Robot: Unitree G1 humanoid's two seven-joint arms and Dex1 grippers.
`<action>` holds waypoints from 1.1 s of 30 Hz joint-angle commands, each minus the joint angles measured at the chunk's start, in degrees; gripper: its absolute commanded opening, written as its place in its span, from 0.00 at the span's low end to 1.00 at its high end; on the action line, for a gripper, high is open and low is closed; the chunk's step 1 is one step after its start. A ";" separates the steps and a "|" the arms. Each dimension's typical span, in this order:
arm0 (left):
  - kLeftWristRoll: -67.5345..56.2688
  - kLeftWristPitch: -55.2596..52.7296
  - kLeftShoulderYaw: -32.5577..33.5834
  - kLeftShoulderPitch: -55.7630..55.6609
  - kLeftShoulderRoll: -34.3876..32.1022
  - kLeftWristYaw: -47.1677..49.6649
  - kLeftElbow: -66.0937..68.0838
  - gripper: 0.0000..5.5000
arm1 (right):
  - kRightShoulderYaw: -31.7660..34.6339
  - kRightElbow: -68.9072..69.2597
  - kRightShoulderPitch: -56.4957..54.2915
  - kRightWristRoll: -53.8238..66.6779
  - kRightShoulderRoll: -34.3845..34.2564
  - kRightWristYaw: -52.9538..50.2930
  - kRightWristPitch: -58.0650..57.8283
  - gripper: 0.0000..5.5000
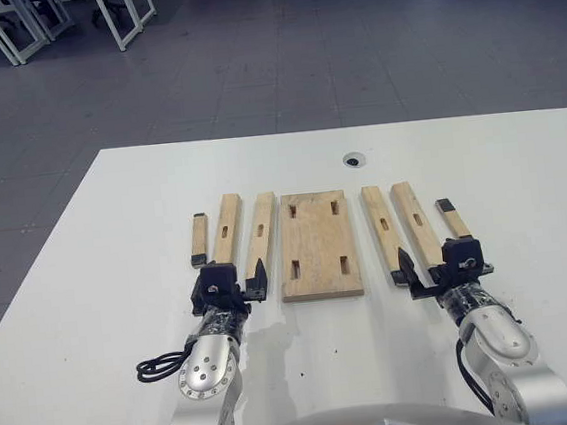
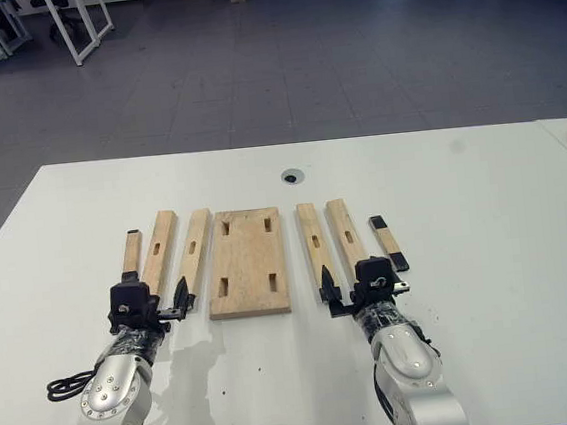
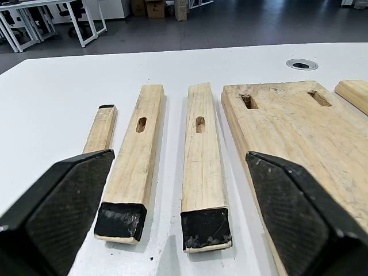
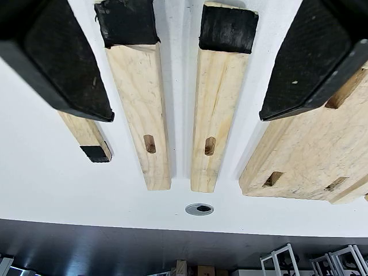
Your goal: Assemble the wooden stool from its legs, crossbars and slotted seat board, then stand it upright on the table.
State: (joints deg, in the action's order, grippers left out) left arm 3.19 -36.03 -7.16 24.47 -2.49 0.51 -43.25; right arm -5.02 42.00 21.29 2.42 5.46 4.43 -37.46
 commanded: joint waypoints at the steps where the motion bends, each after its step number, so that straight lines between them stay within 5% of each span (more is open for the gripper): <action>1: 0.36 -1.05 -0.32 -0.12 0.31 0.56 -0.91 0.77 | 0.37 -0.29 -0.72 0.16 0.15 -0.17 -0.59 0.76; 33: -0.17 1.15 -0.54 1.88 0.36 0.42 0.09 0.77 | 0.62 -0.49 -0.80 0.41 1.38 0.65 -1.38 0.76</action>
State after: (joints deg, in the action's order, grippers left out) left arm 3.03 -35.35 -7.66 26.31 -2.49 0.52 -43.42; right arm -5.06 42.05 21.24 2.39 6.49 4.69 -38.50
